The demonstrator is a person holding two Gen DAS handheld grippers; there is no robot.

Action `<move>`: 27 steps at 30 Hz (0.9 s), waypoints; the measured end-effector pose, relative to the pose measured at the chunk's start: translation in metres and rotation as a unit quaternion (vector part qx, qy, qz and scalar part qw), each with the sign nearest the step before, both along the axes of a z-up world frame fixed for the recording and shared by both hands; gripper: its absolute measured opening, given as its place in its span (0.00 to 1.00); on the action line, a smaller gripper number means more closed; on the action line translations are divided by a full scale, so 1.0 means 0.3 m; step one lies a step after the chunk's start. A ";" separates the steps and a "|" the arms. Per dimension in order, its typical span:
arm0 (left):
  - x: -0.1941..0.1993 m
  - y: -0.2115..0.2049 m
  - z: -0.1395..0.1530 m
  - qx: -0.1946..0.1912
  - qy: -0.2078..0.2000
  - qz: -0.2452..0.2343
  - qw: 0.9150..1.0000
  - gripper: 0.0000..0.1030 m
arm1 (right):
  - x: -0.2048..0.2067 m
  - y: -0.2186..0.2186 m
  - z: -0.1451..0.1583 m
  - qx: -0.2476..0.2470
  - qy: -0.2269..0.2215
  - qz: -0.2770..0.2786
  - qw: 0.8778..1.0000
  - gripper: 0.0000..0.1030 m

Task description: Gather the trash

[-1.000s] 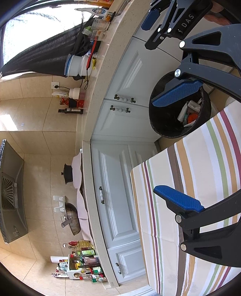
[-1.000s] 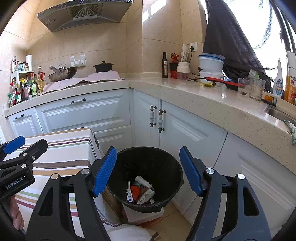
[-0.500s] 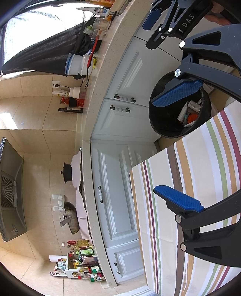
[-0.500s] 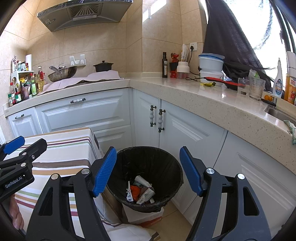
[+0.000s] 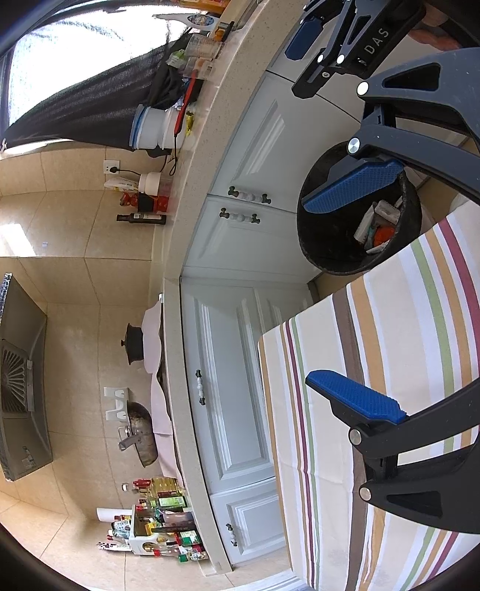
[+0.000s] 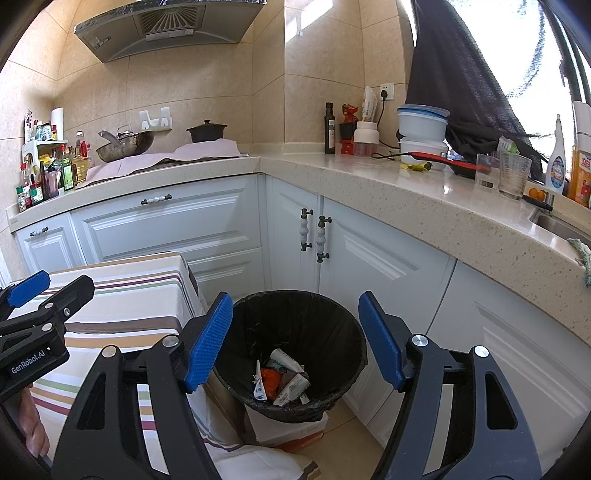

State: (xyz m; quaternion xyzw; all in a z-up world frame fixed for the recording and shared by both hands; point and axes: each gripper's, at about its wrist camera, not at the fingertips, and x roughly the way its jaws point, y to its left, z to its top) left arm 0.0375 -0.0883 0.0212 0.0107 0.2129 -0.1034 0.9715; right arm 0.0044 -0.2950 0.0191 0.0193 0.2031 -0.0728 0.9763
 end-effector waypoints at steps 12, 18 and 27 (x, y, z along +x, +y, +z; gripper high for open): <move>0.001 -0.011 -0.006 0.006 -0.002 0.007 1.000 0.82 | 0.007 0.010 -0.022 0.000 0.005 0.002 1.000 0.68; 0.003 -0.008 -0.009 -0.001 -0.001 0.005 1.000 0.83 | 0.010 0.011 -0.029 0.000 0.008 0.004 1.000 0.68; 0.005 -0.008 -0.019 -0.001 -0.001 0.007 1.000 0.89 | 0.016 0.013 -0.032 0.000 0.012 0.004 1.000 0.68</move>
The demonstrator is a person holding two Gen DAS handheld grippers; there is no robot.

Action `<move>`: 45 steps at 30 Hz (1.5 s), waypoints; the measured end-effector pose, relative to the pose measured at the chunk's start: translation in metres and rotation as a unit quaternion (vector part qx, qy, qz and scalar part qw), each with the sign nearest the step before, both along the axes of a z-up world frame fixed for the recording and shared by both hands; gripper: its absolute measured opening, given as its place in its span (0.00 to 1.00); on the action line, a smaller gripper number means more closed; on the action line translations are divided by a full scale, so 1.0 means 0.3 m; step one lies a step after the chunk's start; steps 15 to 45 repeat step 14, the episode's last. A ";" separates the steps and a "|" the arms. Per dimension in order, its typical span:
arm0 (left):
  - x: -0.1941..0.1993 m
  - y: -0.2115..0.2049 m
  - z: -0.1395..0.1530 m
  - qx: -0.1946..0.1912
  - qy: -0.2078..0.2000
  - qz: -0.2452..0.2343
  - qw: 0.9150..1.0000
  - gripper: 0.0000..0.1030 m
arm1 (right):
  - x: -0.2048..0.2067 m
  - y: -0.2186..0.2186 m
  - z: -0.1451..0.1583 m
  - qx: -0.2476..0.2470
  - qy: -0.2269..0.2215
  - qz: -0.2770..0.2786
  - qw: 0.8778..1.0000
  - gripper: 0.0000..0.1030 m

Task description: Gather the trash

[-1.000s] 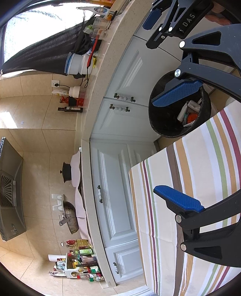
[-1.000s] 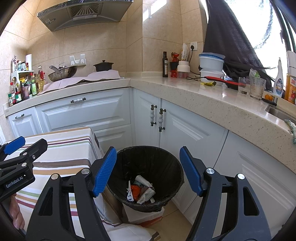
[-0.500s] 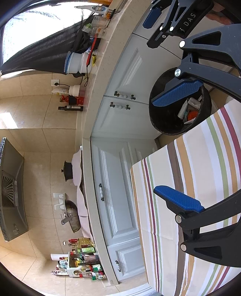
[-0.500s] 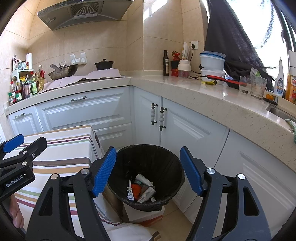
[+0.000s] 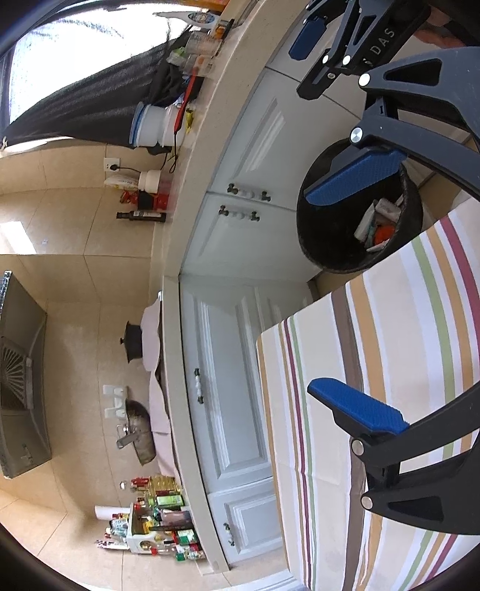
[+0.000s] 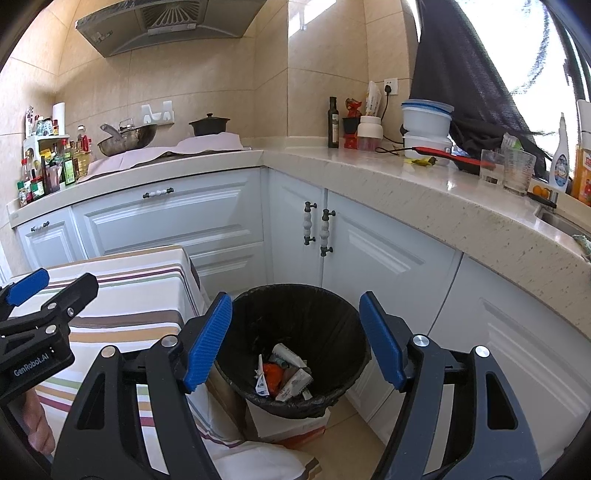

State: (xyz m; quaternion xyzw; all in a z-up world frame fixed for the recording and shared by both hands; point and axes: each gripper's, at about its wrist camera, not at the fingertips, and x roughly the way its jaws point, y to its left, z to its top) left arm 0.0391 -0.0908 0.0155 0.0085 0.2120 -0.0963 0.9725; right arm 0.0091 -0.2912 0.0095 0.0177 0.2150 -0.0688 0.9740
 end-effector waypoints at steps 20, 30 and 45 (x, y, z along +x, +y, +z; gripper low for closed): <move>0.025 -0.009 -0.030 0.045 0.028 -0.002 0.999 0.89 | 0.010 0.010 -0.008 0.001 0.002 0.006 1.000 0.69; 0.025 -0.009 -0.030 0.045 0.028 -0.002 0.999 0.89 | 0.010 0.010 -0.008 0.001 0.002 0.006 1.000 0.69; 0.025 -0.009 -0.030 0.045 0.028 -0.002 0.999 0.89 | 0.010 0.010 -0.008 0.001 0.002 0.006 1.000 0.69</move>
